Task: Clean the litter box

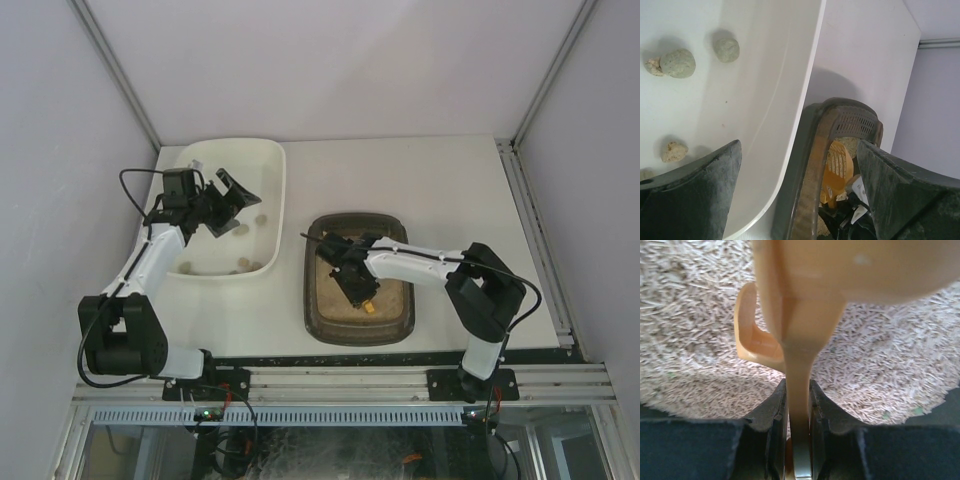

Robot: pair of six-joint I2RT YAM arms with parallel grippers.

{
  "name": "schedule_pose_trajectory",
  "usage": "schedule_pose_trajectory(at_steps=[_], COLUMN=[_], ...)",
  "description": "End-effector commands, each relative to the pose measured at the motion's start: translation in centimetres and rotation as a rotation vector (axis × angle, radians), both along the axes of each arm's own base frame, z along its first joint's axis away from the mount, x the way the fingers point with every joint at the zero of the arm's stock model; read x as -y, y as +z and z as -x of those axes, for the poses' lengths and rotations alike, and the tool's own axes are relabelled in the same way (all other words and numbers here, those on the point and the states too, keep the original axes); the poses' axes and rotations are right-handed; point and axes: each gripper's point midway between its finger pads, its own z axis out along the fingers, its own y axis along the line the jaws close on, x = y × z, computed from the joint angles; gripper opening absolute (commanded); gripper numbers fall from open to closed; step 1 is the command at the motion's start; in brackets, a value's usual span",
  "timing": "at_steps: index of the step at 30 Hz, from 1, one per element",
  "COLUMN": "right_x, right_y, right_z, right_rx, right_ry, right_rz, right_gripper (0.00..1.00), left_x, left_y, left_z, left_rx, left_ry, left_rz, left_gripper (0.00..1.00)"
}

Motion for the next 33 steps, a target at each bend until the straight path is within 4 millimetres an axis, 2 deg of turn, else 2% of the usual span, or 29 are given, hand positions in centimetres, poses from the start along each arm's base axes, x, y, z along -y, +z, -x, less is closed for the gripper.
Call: schedule_pose_trajectory(at_steps=[1,9,15,19,27,33], right_x=[-4.3,-4.2,-4.4,-3.3,-0.9,-0.4], right_y=[2.0,3.4,2.7,2.1,2.9,3.9], right_z=[-1.6,-1.8,-1.3,-0.9,-1.0,-0.9], right_rx=[-0.002,-0.148,-0.216,-0.239,-0.206,-0.191], right_ry=[0.008,-0.084,-0.101,-0.156,-0.247,-0.249], right_rz=[-0.293,-0.556,-0.569,-0.532,-0.548,-0.566], right_gripper=[0.00,0.00,0.00,0.00,0.00,0.00], left_x=[0.3,0.7,0.8,0.9,0.9,1.2], left_y=[1.0,1.1,1.1,1.0,0.6,0.9], left_z=[0.5,0.5,0.6,0.6,0.5,0.3], left_rx=[0.051,0.055,0.057,0.052,0.049,0.064], left_ry=[-0.019,-0.032,-0.039,-0.043,-0.045,-0.058], left_rz=[0.021,0.043,0.046,0.051,0.055,0.067], left_gripper=[0.99,0.99,0.99,0.99,0.99,0.98])
